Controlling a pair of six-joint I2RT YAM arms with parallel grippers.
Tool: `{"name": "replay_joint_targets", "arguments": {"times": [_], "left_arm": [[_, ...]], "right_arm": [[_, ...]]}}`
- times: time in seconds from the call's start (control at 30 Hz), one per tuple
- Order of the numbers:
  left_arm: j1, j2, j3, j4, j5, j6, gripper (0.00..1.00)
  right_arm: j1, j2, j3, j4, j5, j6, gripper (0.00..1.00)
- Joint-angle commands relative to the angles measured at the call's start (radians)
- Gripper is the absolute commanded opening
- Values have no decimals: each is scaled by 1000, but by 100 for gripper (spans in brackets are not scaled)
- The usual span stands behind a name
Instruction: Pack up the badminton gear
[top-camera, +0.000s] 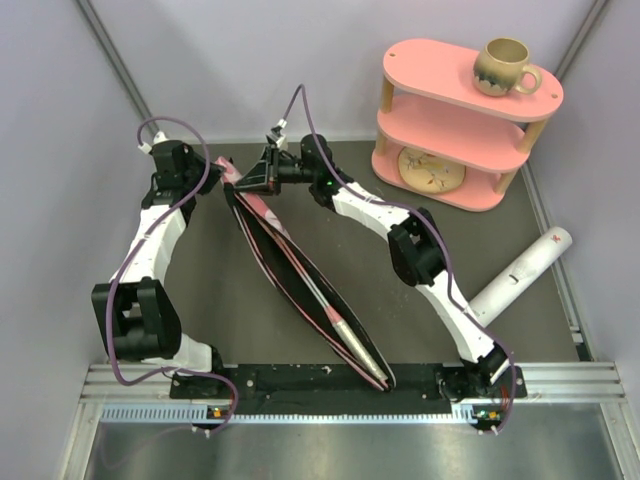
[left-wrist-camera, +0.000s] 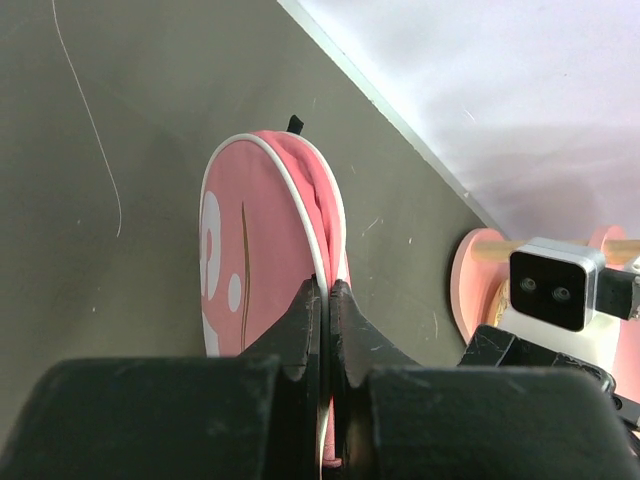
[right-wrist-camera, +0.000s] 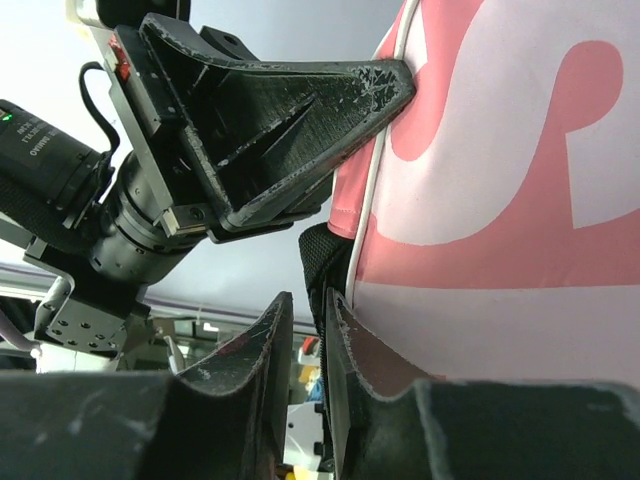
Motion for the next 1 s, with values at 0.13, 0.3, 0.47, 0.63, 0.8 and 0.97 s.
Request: {"name": "replay_joint_targets", "arguments": {"times": [0.13,0.3,0.47,0.63,0.8,0.97], "left_arm": [[-33,-28,27,10,-1,31,0],[-33,-36,28,7,-15,35,0],[-34,-28,36,-18,-69,22,0],[-34,-2,90,-139,-161,-21,0],[-33,23,128,-182,-179,-50,0],[-34,26,130,-162,-164,-56,0]], "right_arm": [[22,33,66,-9,-19,-12,5],[22,38,81,-22,-10,-27,0],[26,-58,9,-9,8,-232,0],[29,-223,-187,140,11,-510,0],[31,-218,-117,115,-53,-581,0],[34,-254,-195,202,-81,-542,0]]}}
